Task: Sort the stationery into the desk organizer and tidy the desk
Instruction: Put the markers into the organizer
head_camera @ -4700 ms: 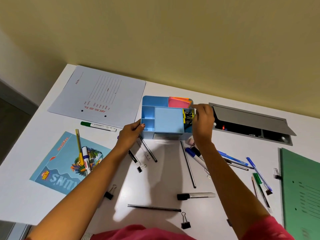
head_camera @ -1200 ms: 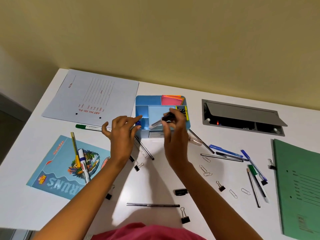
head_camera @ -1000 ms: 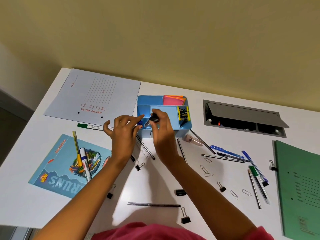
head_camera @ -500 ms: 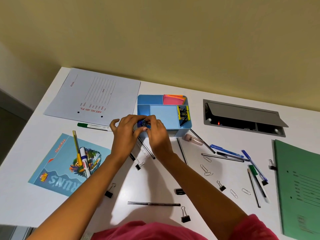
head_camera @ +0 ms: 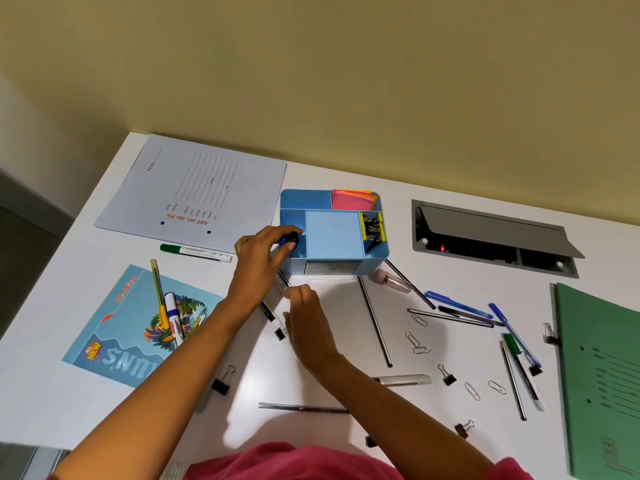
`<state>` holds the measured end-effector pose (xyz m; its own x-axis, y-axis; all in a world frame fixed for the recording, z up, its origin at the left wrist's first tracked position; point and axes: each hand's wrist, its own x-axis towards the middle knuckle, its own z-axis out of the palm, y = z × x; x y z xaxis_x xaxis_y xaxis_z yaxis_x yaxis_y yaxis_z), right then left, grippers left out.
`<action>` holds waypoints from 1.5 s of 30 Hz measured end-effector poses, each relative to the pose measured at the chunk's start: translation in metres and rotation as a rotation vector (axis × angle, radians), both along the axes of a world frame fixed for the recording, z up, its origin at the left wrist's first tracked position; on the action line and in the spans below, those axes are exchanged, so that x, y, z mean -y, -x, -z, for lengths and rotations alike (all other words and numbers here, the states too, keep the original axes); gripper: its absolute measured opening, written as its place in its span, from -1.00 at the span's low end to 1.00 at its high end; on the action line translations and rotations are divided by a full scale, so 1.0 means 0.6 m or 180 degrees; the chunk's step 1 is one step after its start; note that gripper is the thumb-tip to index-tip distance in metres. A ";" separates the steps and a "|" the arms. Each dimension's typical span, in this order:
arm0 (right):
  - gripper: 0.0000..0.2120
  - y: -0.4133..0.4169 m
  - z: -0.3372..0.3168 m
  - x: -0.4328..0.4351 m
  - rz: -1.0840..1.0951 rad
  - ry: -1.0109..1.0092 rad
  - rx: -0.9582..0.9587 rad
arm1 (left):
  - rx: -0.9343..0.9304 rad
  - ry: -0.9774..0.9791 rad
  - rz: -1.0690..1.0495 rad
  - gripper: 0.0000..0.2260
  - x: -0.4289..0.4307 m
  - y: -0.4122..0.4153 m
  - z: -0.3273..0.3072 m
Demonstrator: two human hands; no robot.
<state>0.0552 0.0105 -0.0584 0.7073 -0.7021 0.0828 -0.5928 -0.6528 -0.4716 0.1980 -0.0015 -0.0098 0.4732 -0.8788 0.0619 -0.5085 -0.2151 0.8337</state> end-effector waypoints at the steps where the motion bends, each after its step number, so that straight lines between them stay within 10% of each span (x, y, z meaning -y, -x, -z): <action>1: -0.54 -0.003 0.008 0.000 0.0038 0.0045 -0.0197 | -0.0022 -0.0014 0.0010 -0.75 0.000 0.000 0.002; 9: -0.65 -0.010 0.009 0.016 0.0042 0.0421 -0.0912 | -0.0150 0.0015 -0.0023 -0.66 0.003 0.000 -0.001; 24: -0.90 0.107 -0.071 0.046 0.0593 -0.0548 0.0828 | -0.0145 0.0123 -0.0005 -0.72 0.008 0.003 -0.003; 33: -0.91 -0.010 -0.128 0.113 0.0508 0.0143 0.1654 | -0.0086 0.0021 0.0025 -0.74 0.026 -0.008 -0.009; 45: -0.87 -0.055 -0.101 0.127 0.0546 0.0291 0.0851 | -0.0223 -0.0028 -0.0104 -0.75 0.021 -0.004 -0.015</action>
<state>0.0885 -0.0660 0.0024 0.5241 -0.7901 0.3179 -0.5609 -0.6011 -0.5693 0.2002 -0.0143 -0.0007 0.5046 -0.8631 0.0199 -0.4415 -0.2381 0.8651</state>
